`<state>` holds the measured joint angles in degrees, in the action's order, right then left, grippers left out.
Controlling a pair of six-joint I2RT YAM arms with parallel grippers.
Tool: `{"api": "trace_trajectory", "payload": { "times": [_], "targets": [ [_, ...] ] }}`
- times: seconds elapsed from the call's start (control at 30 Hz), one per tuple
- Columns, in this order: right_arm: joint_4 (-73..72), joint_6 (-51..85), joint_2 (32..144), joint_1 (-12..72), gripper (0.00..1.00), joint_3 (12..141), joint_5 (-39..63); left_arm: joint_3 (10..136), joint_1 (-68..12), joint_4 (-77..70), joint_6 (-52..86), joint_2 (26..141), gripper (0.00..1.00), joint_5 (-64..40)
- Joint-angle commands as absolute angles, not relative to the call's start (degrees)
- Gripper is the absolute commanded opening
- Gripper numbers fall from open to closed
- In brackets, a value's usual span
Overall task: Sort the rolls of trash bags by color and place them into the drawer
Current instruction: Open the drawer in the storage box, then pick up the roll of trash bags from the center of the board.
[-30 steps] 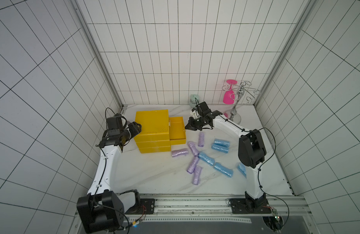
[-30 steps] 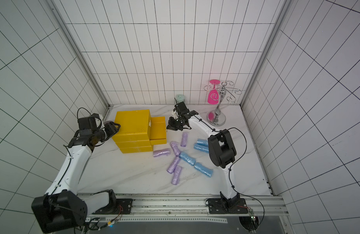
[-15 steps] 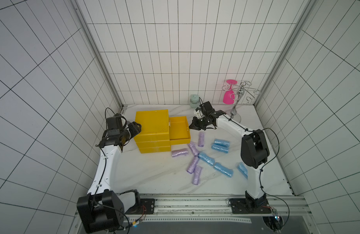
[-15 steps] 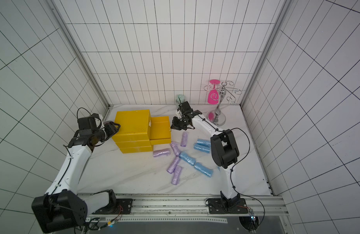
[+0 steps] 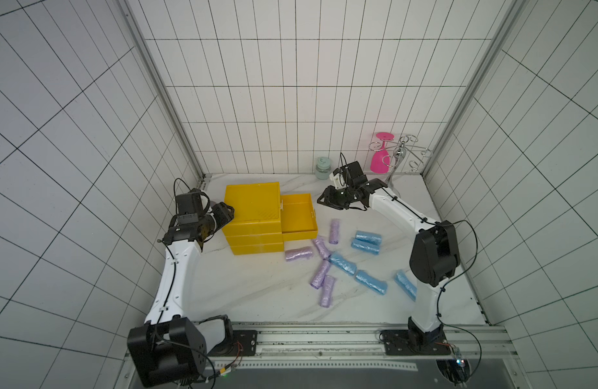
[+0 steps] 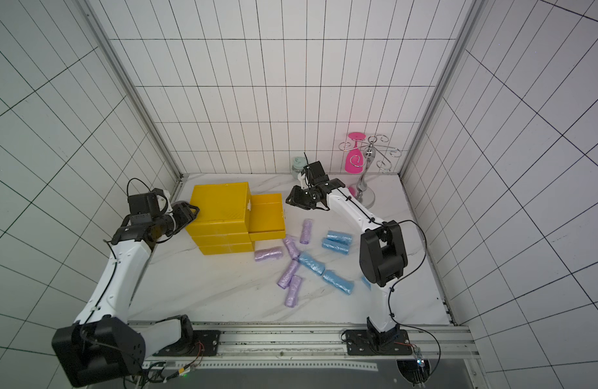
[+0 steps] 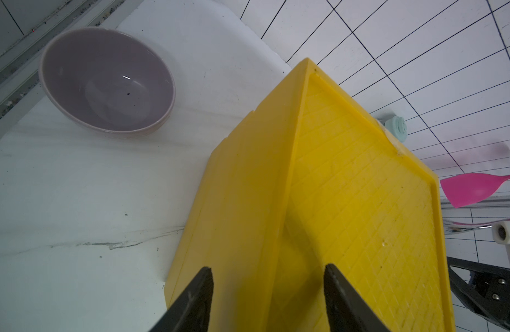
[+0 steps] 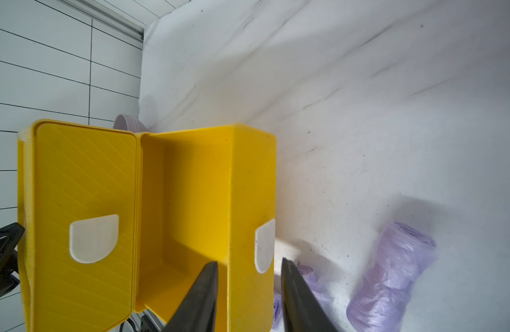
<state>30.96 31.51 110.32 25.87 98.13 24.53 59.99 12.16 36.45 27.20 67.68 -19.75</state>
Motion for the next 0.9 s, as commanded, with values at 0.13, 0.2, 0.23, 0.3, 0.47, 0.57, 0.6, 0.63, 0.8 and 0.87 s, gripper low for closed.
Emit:
{"api": "trace_trajectory", "payload": {
  "times": [0.13,0.2,0.23,0.3,0.47,0.57,0.6,0.63,0.8,0.87],
  "targets": [
    [38.7,23.9,101.9,25.6,0.5,92.0,16.2,64.0,12.2,39.0,27.3,61.4,0.62,-20.5],
    [39.4,22.4,99.0,25.6,0.53,87.7,14.3,64.2,11.4,40.3,27.2,59.8,0.63,-21.6],
    [39.9,21.6,97.6,25.6,0.54,85.3,13.6,64.2,10.3,41.2,27.2,59.0,0.63,-21.9],
    [41.3,20.2,95.5,25.7,0.56,81.2,12.7,64.3,7.0,43.1,27.0,57.8,0.63,-21.4],
    [44.4,17.5,91.9,27.1,0.56,71.4,12.1,63.0,-5.5,45.8,29.5,53.6,0.63,-16.9],
    [44.4,17.2,90.0,30.0,0.52,66.9,10.7,61.3,-11.7,45.5,33.1,51.0,0.63,-14.8],
    [44.4,17.2,89.8,31.0,0.49,66.0,10.3,60.8,-13.4,45.4,34.0,50.3,0.63,-14.1],
    [44.3,17.2,89.8,31.9,0.48,64.9,9.9,60.4,-15.3,45.5,34.9,49.6,0.63,-13.3],
    [42.5,17.0,90.8,34.7,0.5,61.8,8.8,57.6,-19.4,46.3,37.3,46.4,0.63,-11.1],
    [42.2,16.6,91.8,35.2,0.51,61.4,8.4,56.6,-19.5,46.6,37.7,45.4,0.63,-11.1]
  ]
}}
